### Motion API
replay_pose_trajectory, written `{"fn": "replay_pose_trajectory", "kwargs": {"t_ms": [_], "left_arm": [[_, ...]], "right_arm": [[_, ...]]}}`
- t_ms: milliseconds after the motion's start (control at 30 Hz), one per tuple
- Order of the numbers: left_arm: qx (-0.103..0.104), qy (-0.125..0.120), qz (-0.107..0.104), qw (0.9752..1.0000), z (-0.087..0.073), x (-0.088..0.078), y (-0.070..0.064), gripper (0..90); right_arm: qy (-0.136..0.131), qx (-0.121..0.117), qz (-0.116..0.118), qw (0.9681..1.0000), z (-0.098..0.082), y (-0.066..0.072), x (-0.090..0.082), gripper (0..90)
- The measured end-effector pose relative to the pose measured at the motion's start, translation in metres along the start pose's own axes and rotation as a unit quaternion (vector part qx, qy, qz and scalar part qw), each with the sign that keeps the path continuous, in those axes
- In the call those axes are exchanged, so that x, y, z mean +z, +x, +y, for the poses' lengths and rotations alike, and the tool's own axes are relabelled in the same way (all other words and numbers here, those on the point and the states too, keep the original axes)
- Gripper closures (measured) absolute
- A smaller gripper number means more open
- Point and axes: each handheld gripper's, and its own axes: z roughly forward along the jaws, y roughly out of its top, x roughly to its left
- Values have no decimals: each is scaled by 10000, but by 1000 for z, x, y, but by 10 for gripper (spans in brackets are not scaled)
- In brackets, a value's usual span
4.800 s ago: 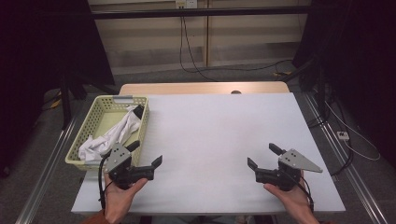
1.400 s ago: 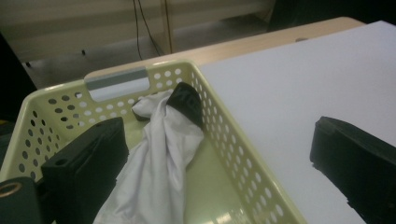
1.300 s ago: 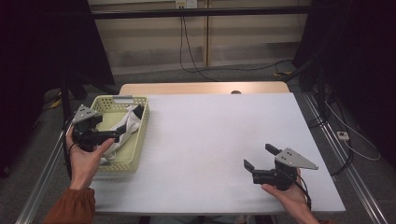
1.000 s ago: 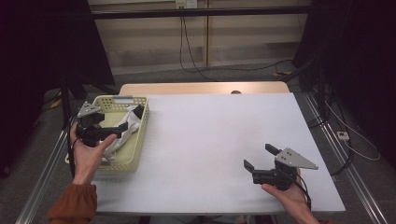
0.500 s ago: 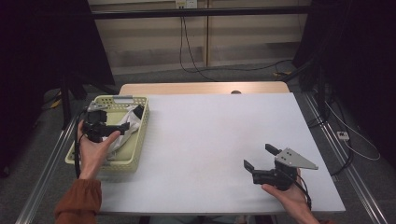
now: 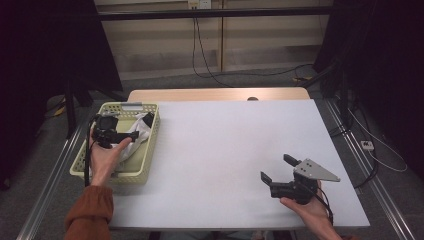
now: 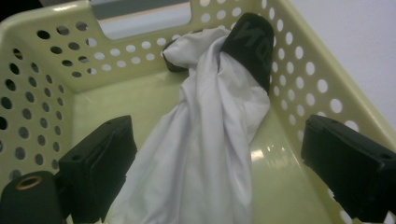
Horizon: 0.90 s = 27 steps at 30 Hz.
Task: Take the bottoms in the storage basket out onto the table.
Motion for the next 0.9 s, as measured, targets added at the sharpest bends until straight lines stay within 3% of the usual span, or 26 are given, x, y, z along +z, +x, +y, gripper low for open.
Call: {"fn": "replay_pose_trajectory", "kwargs": {"t_ms": [200,433,567,700,800,867,900], "left_arm": [[-245,330,-12,9992,-3,11,8,114],[-127,705,161,9973,-5,15,7,88],[-232,870,254,9956,-6,19,10,62],[-201,1246,237,9917,-8,26,9,82],[-90,1362,280,9902,-9,29,7,98],[-117,1451,287,9889,-10,32,8,128],[-175,1567,296,9870,-11,34,8,128]], "right_arm": [[13,8,25,10000,0,0,0,29],[10,-3,30,10000,0,1,1,29],[11,-14,41,10000,0,1,0,30],[10,-2,50,10000,0,1,0,31],[29,-22,61,10000,-1,1,0,31],[28,-22,61,10000,-1,1,0,31],[24,-17,62,10000,-1,1,0,31]]}}
